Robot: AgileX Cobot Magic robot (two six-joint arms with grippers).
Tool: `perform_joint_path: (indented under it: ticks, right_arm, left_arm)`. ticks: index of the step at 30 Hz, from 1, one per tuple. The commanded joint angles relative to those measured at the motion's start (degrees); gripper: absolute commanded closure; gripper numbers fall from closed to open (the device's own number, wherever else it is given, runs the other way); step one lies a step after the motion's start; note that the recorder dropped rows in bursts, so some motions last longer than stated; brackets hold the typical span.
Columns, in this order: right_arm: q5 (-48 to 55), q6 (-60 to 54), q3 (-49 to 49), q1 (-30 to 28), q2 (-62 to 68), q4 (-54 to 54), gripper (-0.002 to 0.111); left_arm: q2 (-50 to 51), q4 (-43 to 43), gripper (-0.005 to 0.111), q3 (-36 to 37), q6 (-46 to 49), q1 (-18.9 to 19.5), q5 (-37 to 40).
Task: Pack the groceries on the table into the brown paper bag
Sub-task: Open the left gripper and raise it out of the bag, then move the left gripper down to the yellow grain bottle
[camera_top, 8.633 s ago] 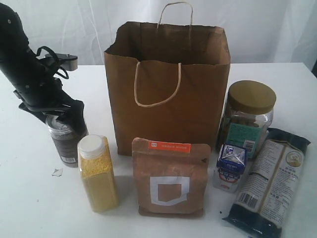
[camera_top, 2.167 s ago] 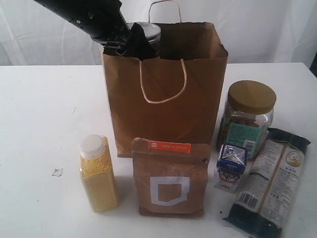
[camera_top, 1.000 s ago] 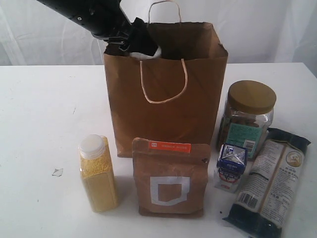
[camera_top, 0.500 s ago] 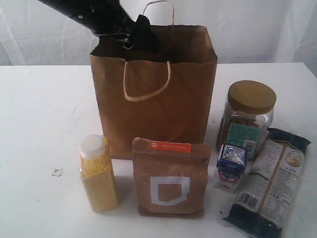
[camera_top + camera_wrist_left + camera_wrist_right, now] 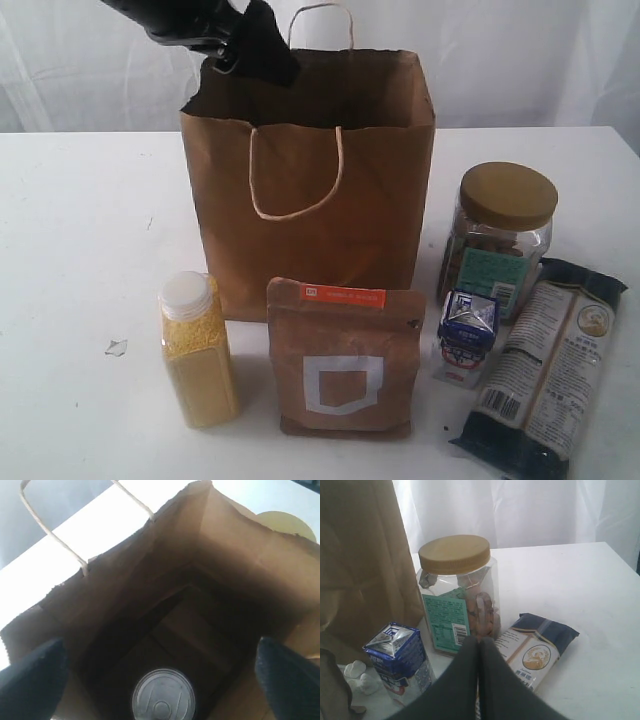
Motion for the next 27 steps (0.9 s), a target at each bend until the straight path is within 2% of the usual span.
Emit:
perform_joint_path:
  ticks: [1,8,15,20,24,27]
  right_arm:
    - [-0.4,0.2,0.3,-0.2,-0.3,0.0,0.108]
    - [-0.4,0.2,0.3,-0.2,-0.3,0.0,0.108]
    - [-0.4,0.2,0.3,-0.2,-0.3,0.0,0.108]
    - [-0.4,0.2,0.3,-0.2,-0.3,0.0,0.108]
    - [-0.4,0.2,0.3,-0.2,-0.3,0.0,0.108]
    - [-0.4,0.2,0.3,-0.2,-0.3,0.0,0.108]
  left_arm:
    - [-3.3,2.3,0.002,-0.4,-2.6,0.0,2.8]
    - [-7.6,5.7,0.002,-0.4,-6.9,1.9,6.3]
    - [-13.2,7.1,0.002,-0.4,-12.0,5.8,14.6]
    - [-18.1,11.6,0.002,-0.4,-19.9,8.6,20.2]
    - [-21.2,13.7,0.002,-0.4,-27.7,10.3,28.0]
    - [-22.4,13.7,0.002,2.1,-29.9,10.3,28.1]
